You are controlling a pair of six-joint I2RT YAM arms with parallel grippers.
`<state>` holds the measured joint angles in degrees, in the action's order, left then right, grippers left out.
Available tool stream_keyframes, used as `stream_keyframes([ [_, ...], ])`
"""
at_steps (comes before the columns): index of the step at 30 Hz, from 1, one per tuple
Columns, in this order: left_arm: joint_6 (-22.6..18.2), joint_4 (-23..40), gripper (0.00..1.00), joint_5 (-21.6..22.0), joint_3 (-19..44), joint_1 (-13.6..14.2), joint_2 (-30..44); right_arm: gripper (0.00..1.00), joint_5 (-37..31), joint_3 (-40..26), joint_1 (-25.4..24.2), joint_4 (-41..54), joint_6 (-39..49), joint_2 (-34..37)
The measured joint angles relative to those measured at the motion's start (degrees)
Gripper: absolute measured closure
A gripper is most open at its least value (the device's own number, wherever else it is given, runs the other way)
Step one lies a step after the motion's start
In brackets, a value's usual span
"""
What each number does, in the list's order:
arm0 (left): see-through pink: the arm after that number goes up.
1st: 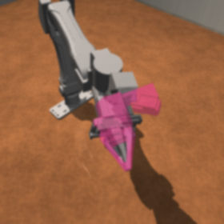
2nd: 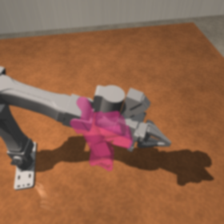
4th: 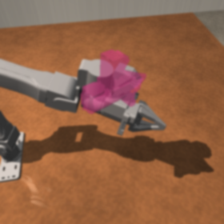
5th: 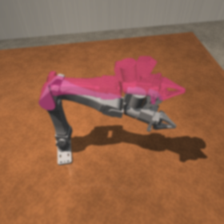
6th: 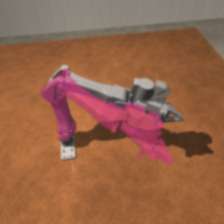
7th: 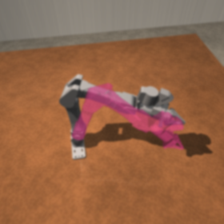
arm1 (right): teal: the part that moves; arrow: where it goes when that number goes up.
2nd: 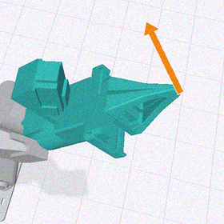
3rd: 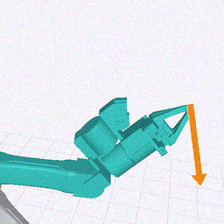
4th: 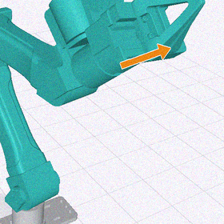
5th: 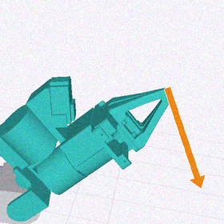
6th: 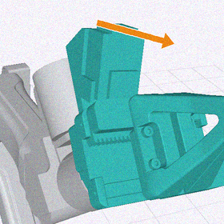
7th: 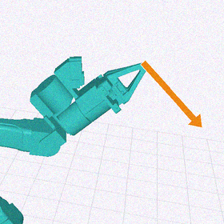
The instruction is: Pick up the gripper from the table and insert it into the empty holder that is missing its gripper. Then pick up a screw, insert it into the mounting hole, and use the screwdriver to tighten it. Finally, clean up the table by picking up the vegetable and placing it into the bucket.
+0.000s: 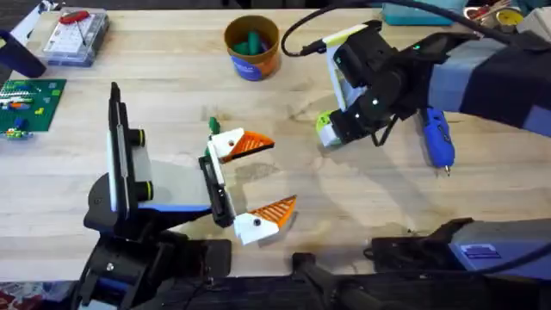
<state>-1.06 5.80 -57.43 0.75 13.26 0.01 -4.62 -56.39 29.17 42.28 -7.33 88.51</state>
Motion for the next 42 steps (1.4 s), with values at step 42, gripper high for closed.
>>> stream_keyframes([
  [42,0.0,0.0,0.011,0.0,0.0,0.0,0.0,0.76,-0.5,0.0,-0.2,-2.0,0.1,0.8],
])
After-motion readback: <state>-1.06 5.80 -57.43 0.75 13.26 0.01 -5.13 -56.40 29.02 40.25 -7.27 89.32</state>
